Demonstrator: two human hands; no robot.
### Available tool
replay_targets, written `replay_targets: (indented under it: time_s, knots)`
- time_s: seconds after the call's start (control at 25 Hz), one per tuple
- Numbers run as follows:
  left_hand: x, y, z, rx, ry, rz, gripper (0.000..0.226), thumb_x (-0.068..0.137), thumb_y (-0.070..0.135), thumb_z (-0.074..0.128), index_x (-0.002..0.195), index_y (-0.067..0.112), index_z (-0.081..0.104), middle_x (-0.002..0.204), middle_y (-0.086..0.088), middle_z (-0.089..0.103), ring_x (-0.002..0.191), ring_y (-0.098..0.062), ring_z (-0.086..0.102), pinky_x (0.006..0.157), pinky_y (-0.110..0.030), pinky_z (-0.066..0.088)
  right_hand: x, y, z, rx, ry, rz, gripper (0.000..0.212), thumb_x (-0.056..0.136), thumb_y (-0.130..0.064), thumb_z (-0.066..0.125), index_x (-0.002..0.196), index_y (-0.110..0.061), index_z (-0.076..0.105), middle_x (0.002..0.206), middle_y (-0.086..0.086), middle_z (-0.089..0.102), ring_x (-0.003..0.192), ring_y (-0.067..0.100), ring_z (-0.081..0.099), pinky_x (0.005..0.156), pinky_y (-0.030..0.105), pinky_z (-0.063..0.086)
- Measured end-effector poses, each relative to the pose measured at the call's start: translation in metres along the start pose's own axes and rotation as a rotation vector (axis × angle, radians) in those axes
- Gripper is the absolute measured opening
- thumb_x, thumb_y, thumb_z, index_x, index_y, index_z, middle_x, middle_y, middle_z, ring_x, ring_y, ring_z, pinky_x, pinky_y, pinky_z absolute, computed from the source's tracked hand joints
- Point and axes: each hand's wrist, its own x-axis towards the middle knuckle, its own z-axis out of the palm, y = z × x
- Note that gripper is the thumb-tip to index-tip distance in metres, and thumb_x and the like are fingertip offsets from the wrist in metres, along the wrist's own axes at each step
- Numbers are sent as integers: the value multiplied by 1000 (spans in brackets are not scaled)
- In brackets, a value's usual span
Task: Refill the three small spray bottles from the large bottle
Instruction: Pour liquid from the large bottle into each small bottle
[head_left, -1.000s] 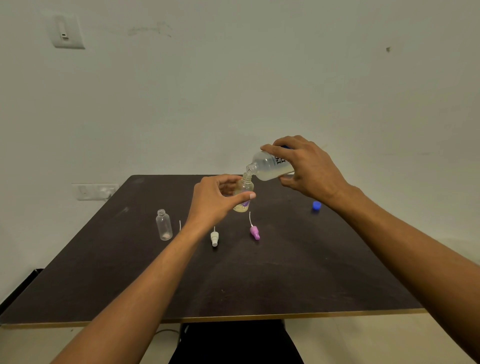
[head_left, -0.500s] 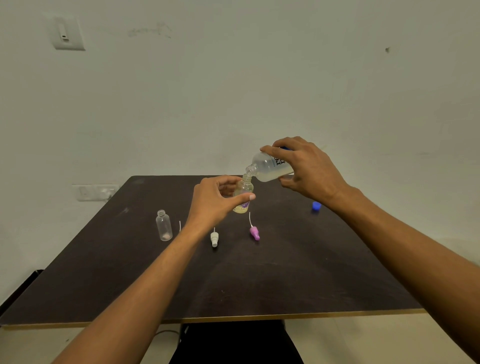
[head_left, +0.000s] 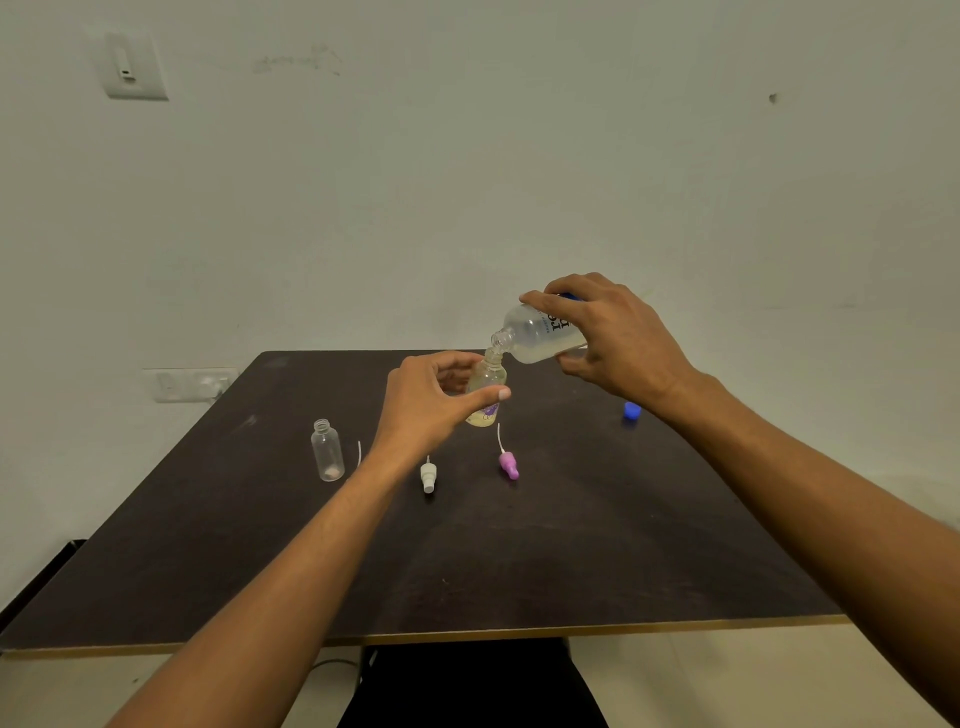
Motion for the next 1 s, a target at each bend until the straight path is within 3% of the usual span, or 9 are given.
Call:
replay_targets:
  time_s: [0.48, 1.0]
  knots:
    - [0, 0, -1, -2, 1, 2, 53, 67, 51, 95, 113, 31, 79, 89, 29, 73, 92, 15, 70, 77, -2, 51, 0, -2, -3, 10, -8, 3, 74, 80, -12, 80, 149, -29, 57, 138, 2, 63, 122, 26, 58, 91, 39, 52]
    - [0, 0, -1, 8, -7, -1, 56, 68, 50, 95, 117, 28, 79, 99, 20, 78, 94, 12, 71, 82, -6, 54, 1, -2, -1, 4, -9, -4, 75, 79, -12, 82, 147, -29, 58, 136, 3, 64, 121, 27, 59, 92, 40, 52]
